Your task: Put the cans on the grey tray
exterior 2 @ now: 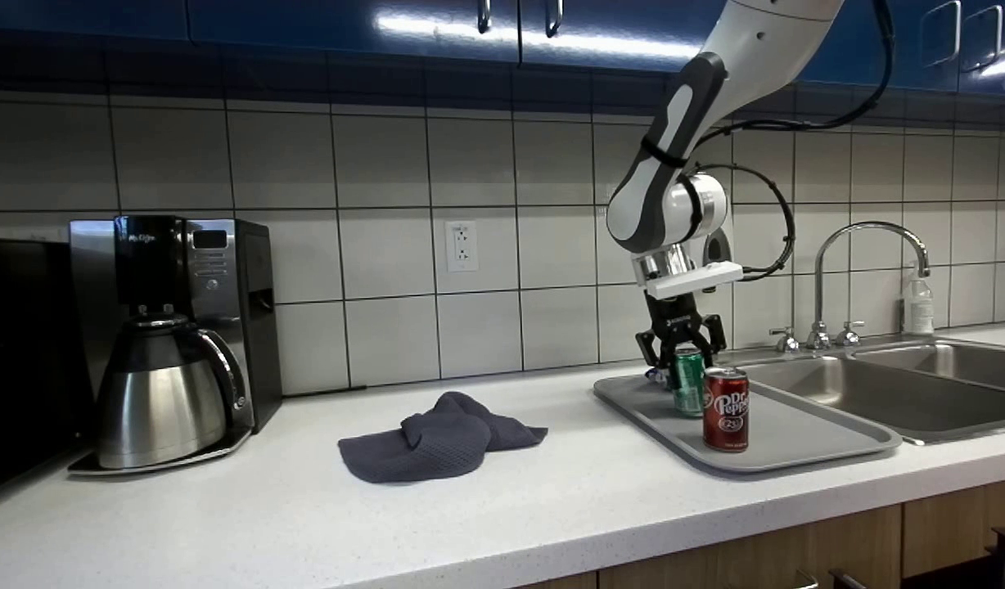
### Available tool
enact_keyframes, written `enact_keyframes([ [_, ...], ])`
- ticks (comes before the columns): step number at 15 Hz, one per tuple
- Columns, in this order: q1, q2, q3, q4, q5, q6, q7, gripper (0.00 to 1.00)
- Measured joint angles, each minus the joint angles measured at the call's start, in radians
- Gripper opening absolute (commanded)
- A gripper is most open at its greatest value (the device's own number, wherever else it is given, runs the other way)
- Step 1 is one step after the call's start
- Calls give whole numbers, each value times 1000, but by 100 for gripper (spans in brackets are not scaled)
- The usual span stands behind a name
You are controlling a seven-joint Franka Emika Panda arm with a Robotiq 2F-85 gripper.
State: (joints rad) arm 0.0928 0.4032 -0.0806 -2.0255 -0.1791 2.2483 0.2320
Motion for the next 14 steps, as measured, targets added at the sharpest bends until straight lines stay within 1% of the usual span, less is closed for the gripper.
enact_keyframes([
  [1,0,-1,0,-2,0,0,-4,97],
  [2,0,-3,0,-3,0,0,-10,100],
  [8,-1,-43,1,-15,0,-1,-54,100],
  [14,-8,-133,2,-18,3,-6,-107,100],
])
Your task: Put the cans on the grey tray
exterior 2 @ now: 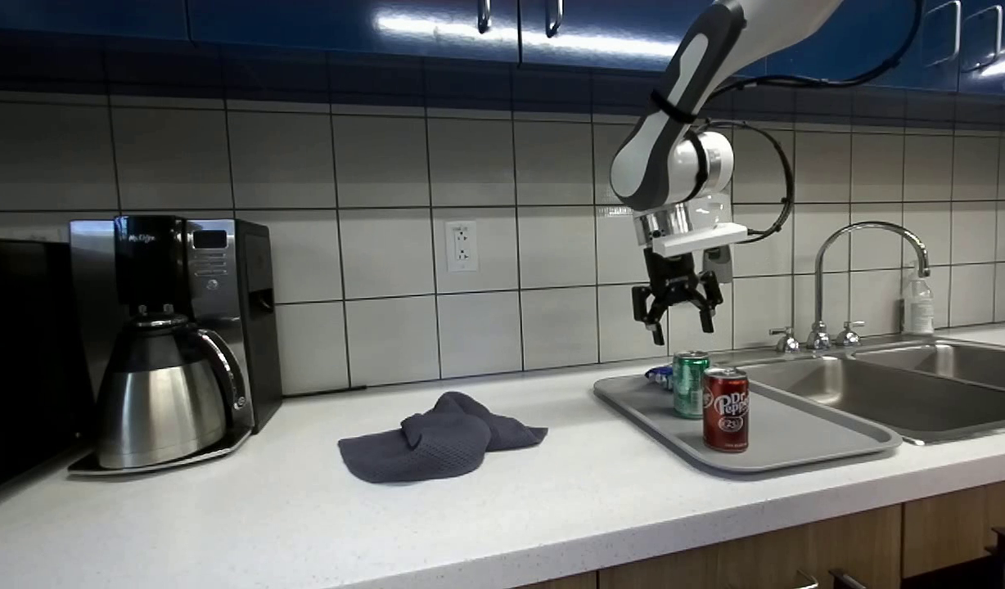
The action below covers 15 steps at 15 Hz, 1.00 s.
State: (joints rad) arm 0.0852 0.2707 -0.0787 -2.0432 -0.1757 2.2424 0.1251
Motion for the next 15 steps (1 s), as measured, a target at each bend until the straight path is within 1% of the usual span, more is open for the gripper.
enact_keyframes([
  [3,-11,-52,1,-15,5,-7,-16,100],
  [5,-17,-98,1,-50,5,-7,-16,100],
  [15,-21,-388,3,-308,5,-16,-11,100],
])
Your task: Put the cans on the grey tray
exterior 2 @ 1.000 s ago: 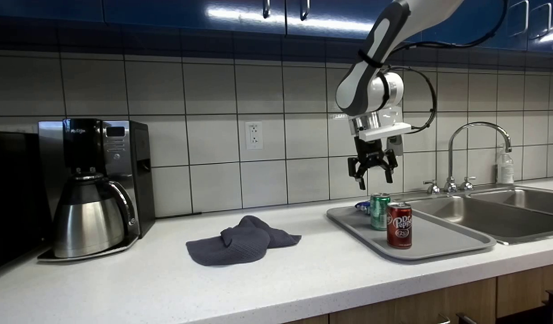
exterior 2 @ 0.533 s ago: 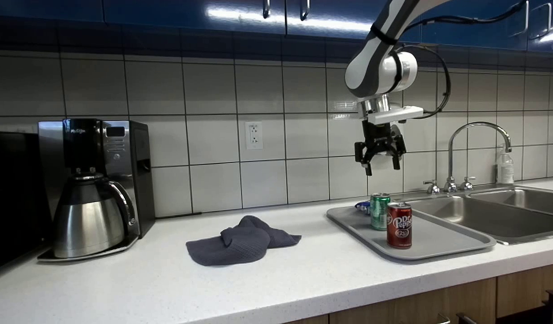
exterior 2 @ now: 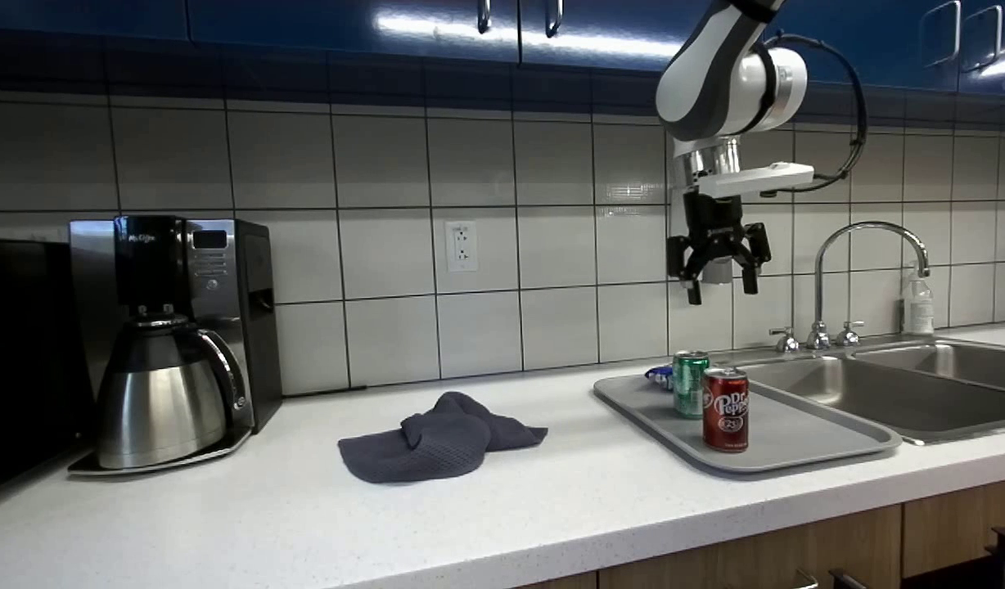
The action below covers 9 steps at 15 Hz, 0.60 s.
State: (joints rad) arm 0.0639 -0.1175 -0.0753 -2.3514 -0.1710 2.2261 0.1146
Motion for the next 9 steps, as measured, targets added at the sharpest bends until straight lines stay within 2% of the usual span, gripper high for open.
enact_keyframes([
  [6,-12,-226,17,-154,0,-78,17,100],
  [9,-25,-310,39,-199,0,-172,35,100],
])
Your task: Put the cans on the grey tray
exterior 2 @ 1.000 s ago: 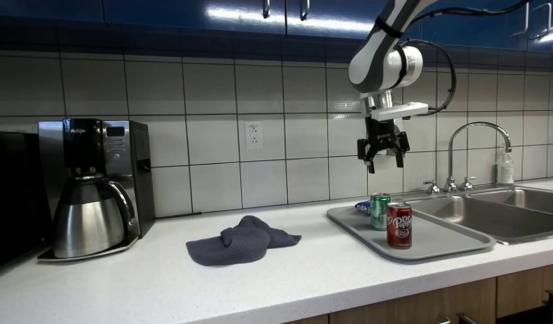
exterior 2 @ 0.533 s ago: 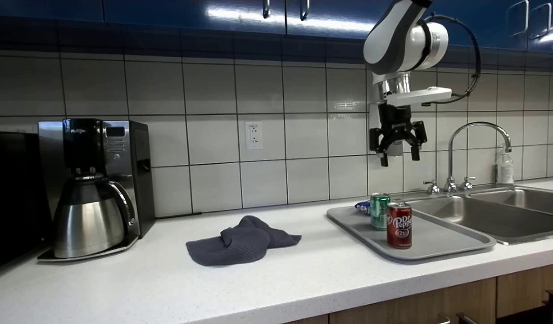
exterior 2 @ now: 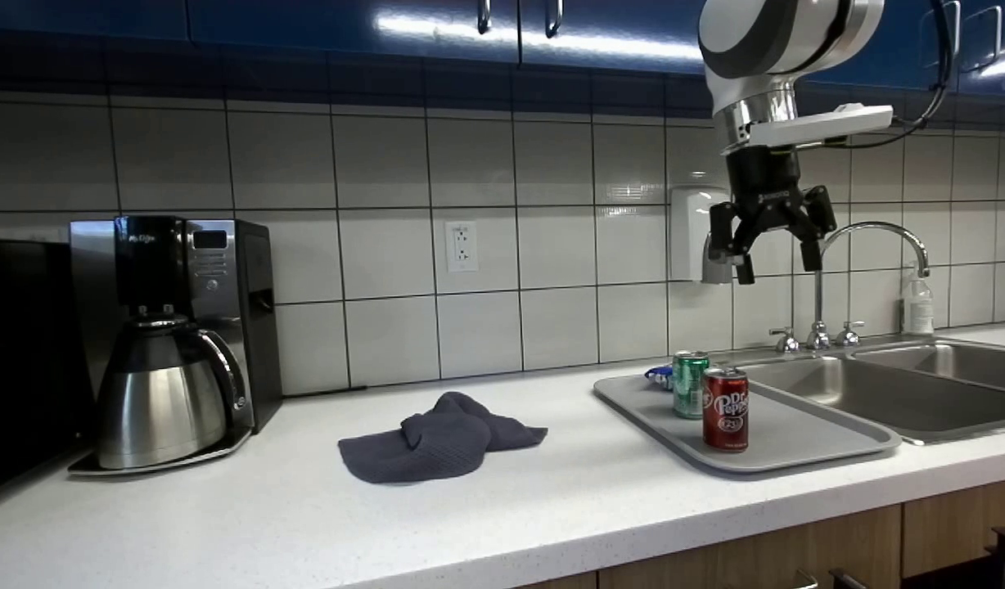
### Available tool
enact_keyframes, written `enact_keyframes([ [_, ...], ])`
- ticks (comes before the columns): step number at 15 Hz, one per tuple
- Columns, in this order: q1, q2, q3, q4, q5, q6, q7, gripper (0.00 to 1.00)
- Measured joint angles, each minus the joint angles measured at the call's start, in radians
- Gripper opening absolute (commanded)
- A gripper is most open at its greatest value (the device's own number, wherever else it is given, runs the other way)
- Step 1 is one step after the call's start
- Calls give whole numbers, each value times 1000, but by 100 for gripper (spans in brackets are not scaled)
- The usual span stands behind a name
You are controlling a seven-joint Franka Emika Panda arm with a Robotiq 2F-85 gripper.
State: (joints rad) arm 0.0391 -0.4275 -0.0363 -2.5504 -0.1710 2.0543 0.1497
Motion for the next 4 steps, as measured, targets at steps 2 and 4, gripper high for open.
enact_keyframes([
  [2,-1,-25,5,-13,0,-18,4,100],
  [4,-2,-27,5,-16,0,-18,4,100],
])
